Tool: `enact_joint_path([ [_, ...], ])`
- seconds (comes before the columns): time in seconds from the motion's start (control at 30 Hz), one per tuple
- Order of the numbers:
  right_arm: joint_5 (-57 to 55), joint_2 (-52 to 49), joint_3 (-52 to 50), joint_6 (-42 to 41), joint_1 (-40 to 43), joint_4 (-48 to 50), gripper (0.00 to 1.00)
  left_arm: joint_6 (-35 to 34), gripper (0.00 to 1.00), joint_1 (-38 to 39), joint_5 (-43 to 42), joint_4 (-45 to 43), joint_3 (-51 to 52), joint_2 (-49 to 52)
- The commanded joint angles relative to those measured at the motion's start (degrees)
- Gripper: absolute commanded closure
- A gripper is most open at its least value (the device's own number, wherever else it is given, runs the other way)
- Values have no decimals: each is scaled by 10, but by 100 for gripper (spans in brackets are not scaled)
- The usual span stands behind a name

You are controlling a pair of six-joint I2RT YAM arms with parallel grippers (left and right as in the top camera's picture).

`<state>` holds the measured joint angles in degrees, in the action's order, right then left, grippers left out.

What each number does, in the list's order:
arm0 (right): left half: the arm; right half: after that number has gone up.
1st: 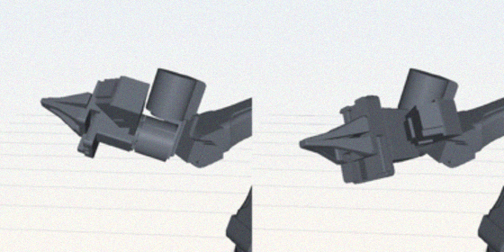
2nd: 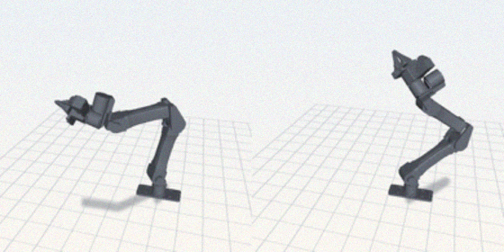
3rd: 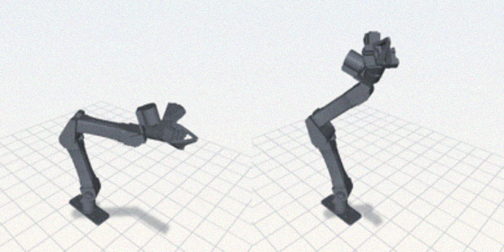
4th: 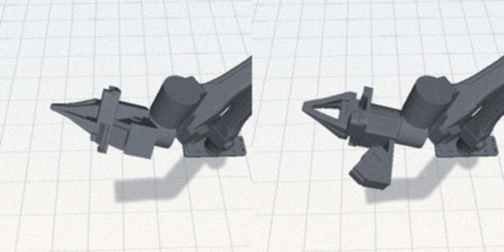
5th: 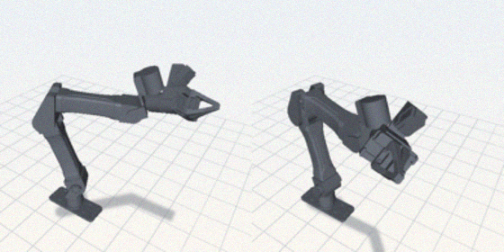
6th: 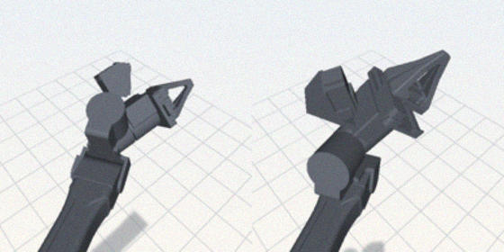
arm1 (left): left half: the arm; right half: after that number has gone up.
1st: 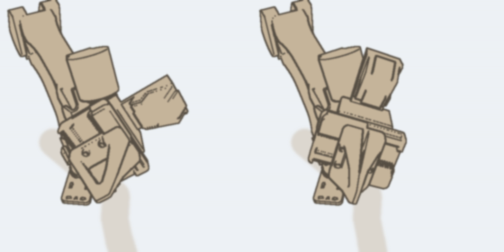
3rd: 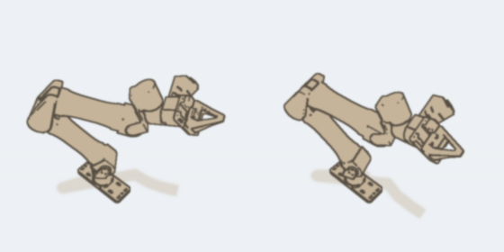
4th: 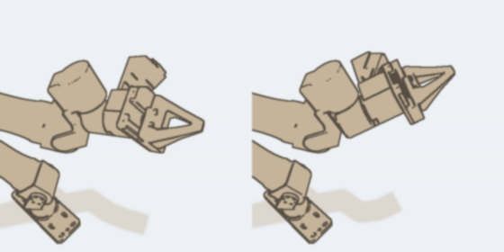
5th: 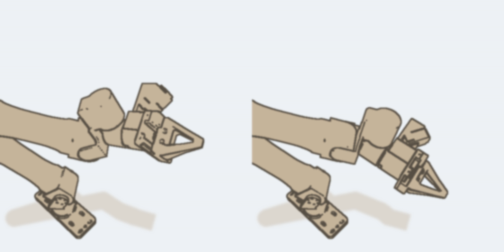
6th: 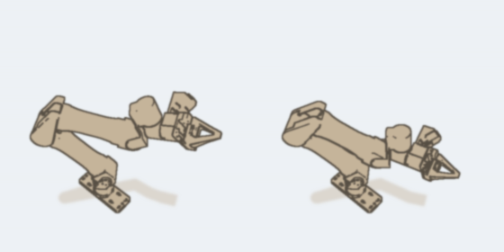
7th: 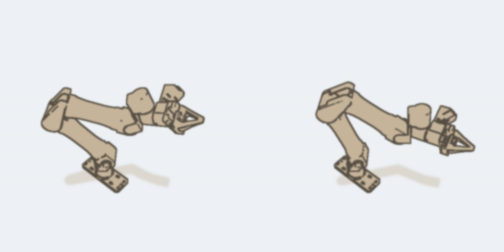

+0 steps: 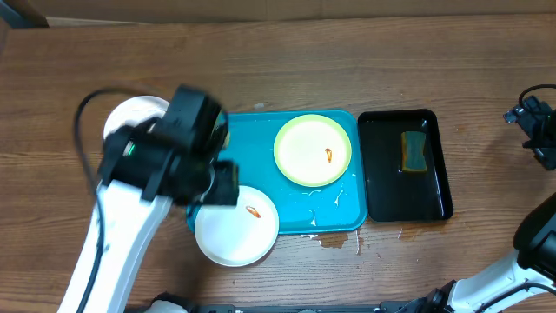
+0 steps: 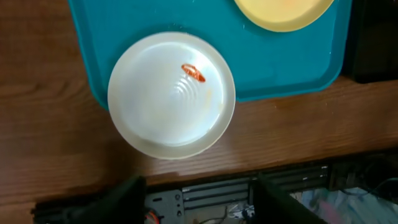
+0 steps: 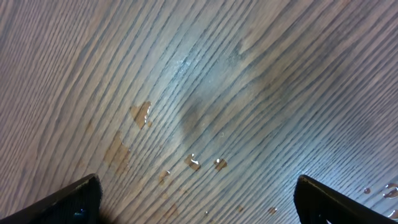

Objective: Clean dirty plates on tray and stack at the side
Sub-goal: 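Release the green plate and move the left gripper to the white plate rim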

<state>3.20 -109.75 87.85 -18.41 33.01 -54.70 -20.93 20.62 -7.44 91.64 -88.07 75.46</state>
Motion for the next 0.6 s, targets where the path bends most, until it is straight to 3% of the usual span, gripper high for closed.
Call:
enact_joint_path([
  [0.0, 0, 16, 11, -5, 1, 2, 0, -75, 45, 4, -18, -2, 77, -45],
  [0.1, 0, 16, 11, -5, 1, 2, 0, -194, 56, 4, -16, -2, 148, -82],
  [0.23, 0, 16, 11, -5, 1, 2, 0, -321, 59, 4, -9, -12, 240, -97],
  [0.37, 0, 16, 11, -5, 1, 2, 0, -412, 60, 4, -10, -46, 323, -96],
  [0.57, 0, 16, 11, -5, 1, 2, 0, -474, 65, 4, -17, -130, 417, -96],
])
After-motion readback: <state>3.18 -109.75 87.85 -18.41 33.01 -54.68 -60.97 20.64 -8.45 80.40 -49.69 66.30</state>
